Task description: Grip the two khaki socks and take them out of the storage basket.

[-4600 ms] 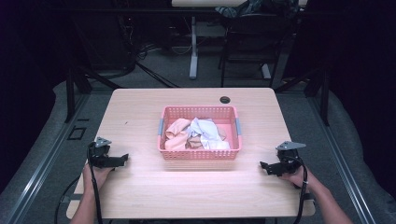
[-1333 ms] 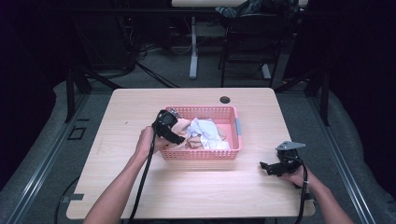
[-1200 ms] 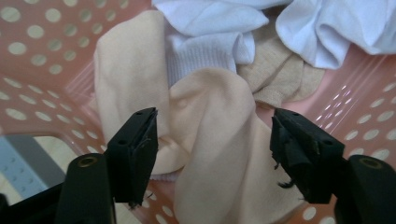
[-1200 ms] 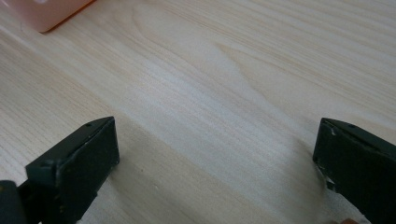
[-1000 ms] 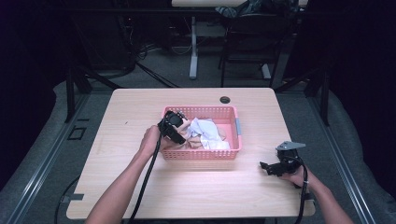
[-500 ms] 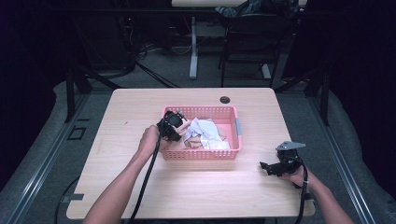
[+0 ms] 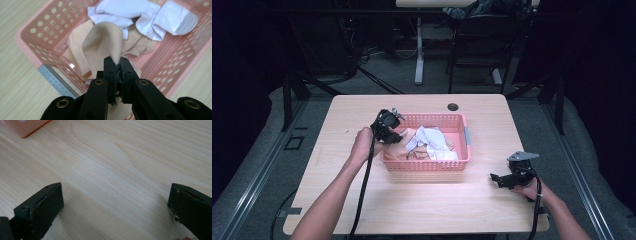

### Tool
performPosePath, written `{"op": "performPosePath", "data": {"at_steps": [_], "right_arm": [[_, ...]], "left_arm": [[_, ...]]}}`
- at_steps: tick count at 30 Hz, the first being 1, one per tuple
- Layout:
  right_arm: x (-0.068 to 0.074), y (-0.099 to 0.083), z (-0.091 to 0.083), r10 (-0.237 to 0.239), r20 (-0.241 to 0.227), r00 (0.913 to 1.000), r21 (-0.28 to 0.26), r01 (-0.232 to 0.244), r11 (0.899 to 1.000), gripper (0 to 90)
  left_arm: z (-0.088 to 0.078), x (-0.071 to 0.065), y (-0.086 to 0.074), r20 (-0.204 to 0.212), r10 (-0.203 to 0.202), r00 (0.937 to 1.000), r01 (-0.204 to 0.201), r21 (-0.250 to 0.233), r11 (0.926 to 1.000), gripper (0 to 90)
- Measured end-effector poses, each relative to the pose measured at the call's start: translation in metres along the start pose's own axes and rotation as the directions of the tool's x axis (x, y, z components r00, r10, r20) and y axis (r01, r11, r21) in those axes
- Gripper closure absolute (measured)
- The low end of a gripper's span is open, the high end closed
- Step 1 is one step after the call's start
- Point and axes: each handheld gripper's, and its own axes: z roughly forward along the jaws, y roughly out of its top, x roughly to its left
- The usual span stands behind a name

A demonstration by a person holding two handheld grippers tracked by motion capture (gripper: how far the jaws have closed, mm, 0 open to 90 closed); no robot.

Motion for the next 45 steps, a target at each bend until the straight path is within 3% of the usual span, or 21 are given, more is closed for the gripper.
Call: {"op": "performPosePath", "data": {"at_steps": [11, 27, 45], "right_arm": [[0.0, 0.0, 0.0, -0.002, -0.004, 1.0, 0.0, 0.002, 1.0, 0.0], [0.0, 0.0, 0.0, -0.002, -0.005, 1.0, 0.0, 0.002, 1.0, 0.0], [0.0, 0.0, 0.0, -0.002, -0.004, 1.0, 0.001, 0.002, 1.0, 0.0]], "left_arm": [[-0.029, 0.003, 0.013, -0.023, 0.003, 0.9997, -0.004, -0.051, 0.9987, 85.6], [-0.068, 0.017, 0.017, -0.059, -0.022, 0.998, 0.015, -0.113, 0.9935, 85.6], [-0.101, 0.043, -0.009, -0.101, -0.095, 0.9903, 0.079, -0.154, 0.9849, 85.6]]}}
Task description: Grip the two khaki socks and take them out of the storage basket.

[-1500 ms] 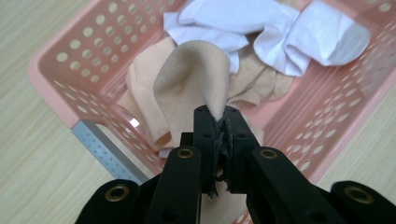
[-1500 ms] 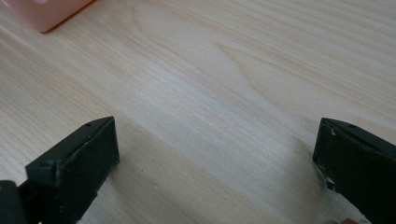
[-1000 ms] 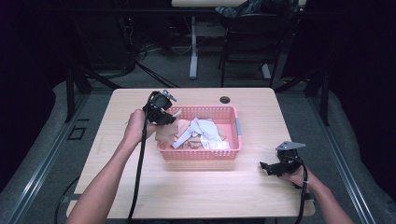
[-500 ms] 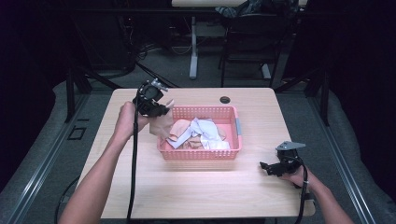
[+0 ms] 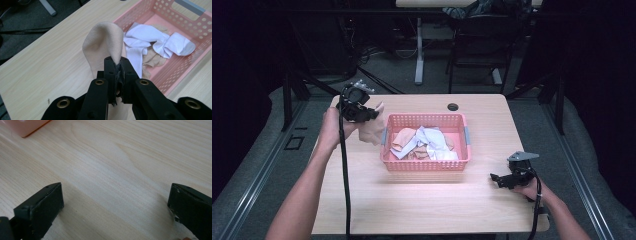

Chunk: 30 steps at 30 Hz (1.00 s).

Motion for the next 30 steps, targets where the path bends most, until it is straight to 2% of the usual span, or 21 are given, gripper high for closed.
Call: {"op": "performPosePath", "data": {"at_steps": [12, 19, 24, 30], "right_arm": [[0.0, 0.0, 0.0, 0.0, 0.0, 1.0, 0.0, 0.0, 1.0, 0.0], [0.0, 0.0, 0.0, 0.001, -0.004, 1.0, -0.001, -0.001, 1.0, 0.0], [0.0, 0.0, 0.0, 0.001, -0.004, 1.0, -0.001, -0.001, 1.0, 0.0], [0.0, 0.0, 0.0, 0.001, -0.003, 1.0, -0.001, -0.001, 1.0, 0.0]], "left_arm": [[-0.012, 0.022, -0.024, -0.038, -0.064, 0.9972, 0.064, 0.006, 0.9979, 85.5], [-0.016, 0.038, -0.043, -0.066, -0.104, 0.9924, 0.106, 0.02, 0.9942, 85.5], [-0.015, 0.048, -0.057, -0.076, -0.137, 0.9877, 0.139, 0.031, 0.9898, 85.5], [-0.007, 0.062, -0.079, -0.078, -0.194, 0.978, 0.198, 0.054, 0.9787, 85.5]]}}
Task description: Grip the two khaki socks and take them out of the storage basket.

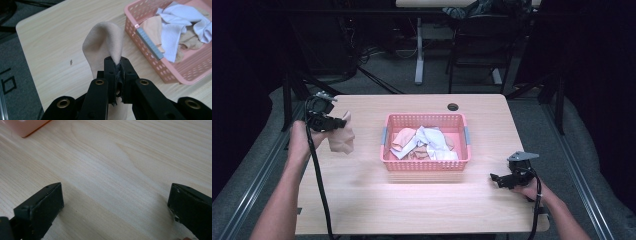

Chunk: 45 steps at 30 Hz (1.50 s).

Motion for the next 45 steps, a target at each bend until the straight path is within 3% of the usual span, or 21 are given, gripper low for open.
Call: {"op": "performPosePath", "data": {"at_steps": [7, 17, 38, 45], "right_arm": [[0.0, 0.0, 0.0, 0.0, 0.0, 1.0, 0.0, 0.0, 1.0, 0.0], [0.0, 0.0, 0.0, 0.0, 0.0, 1.0, 0.0, 0.0, 1.0, 0.0], [0.0, 0.0, 0.0, 0.001, 0.001, 1.0, -0.001, -0.001, 1.0, 0.0], [0.0, 0.0, 0.0, 0.001, 0.001, 1.0, -0.001, -0.001, 1.0, 0.0]], "left_arm": [[0.011, 0.017, -0.017, -0.004, -0.054, 0.9985, 0.055, 0.033, 0.998, 85.5], [0.03, 0.026, -0.035, 0.004, -0.101, 0.9949, 0.1, 0.068, 0.9926, 85.5], [0.08, 0.026, -0.055, 0.018, -0.137, 0.9904, 0.132, 0.164, 0.9775, 85.4], [0.099, 0.026, -0.066, 0.032, -0.156, 0.9873, 0.146, 0.203, 0.9681, 84.9]]}}
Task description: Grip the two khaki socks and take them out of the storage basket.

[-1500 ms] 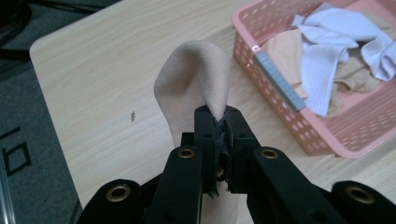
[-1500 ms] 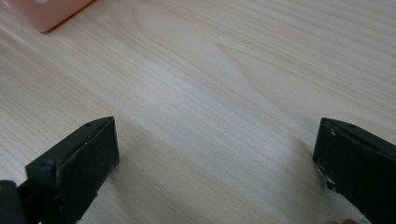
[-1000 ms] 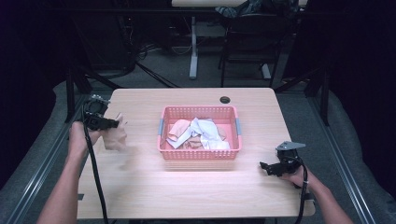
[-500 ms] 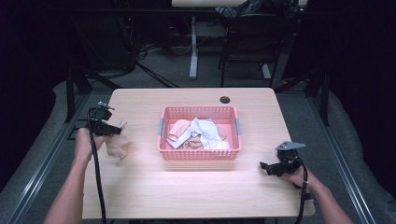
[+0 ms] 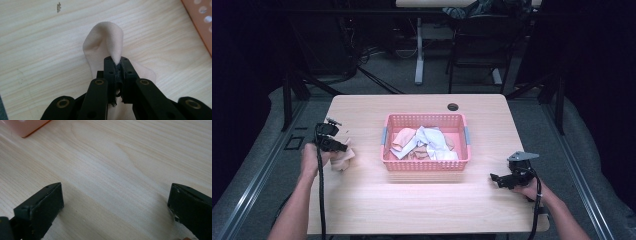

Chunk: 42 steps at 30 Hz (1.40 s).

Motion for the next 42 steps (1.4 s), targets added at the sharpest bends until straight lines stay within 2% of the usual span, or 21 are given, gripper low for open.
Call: {"op": "performPosePath", "data": {"at_steps": [9, 11, 15, 17, 19, 22, 27, 28, 31, 35, 42], "right_arm": [[0.0, 0.0, 0.0, -0.001, 0.003, 1.0, 0.001, 0.001, 1.0, 0.0], [0.0, 0.0, 0.0, 0.0, 0.0, 1.0, 0.0, 0.0, 1.0, 0.0], [0.0, 0.0, 0.0, 0.0, -0.001, 1.0, 0.0, 0.0, 1.0, 0.0], [0.0, 0.0, 0.0, -0.001, -0.001, 1.0, 0.001, 0.001, 1.0, 0.0], [0.0, 0.0, 0.0, -0.001, -0.001, 1.0, 0.0, 0.001, 1.0, 0.0], [0.0, 0.0, 0.0, -0.002, 0.002, 1.0, 0.001, 0.002, 1.0, 0.0], [0.0, 0.0, 0.0, -0.001, -0.001, 1.0, 0.001, 0.001, 1.0, 0.0], [0.0, 0.0, 0.0, 0.0, 0.002, 1.0, 0.001, 0.0, 1.0, 0.0], [0.0, 0.0, 0.0, 0.0, 0.003, 1.0, 0.001, 0.0, 1.0, 0.0], [0.0, 0.0, 0.0, -0.001, 0.0, 1.0, 0.0, 0.001, 1.0, 0.0], [0.0, 0.0, 0.0, 0.0, 0.001, 1.0, -0.001, 0.0, 1.0, 0.0]], "left_arm": [[0.011, 0.004, -0.004, 0.019, -0.025, 0.9995, 0.025, 0.012, 0.9996, 81.1], [0.01, 0.004, -0.004, 0.026, -0.028, 0.9993, 0.028, 0.007, 0.9996, 74.9], [0.002, 0.003, -0.004, 0.004, -0.046, 0.9989, 0.046, -0.018, 0.9988, 49.4], [-0.003, 0.003, -0.004, -0.013, -0.046, 0.9988, 0.046, -0.032, 0.9984, 38.7], [-0.008, 0.004, -0.003, -0.007, -0.058, 0.9983, 0.057, -0.045, 0.9974, 30.9], [-0.018, 0.004, -0.001, -0.002, -0.066, 0.9978, 0.066, -0.076, 0.9949, 24.0], [-0.032, 0.003, 0.004, -0.007, -0.057, 0.9984, 0.056, -0.107, 0.9927, 17.0], [-0.038, 0.0, 0.007, 0.001, -0.062, 0.9981, 0.061, -0.139, 0.9884, 16.1], [-0.044, -0.003, 0.011, 0.004, -0.047, 0.9989, 0.047, -0.155, 0.9868, 15.3], [-0.054, -0.018, 0.023, 0.007, -0.012, 0.9999, 0.013, -0.178, 0.984, 8.0], [-0.059, -0.04, 0.042, 0.018, 0.041, 0.999, -0.036, -0.197, 0.9797, 0.2]]}}
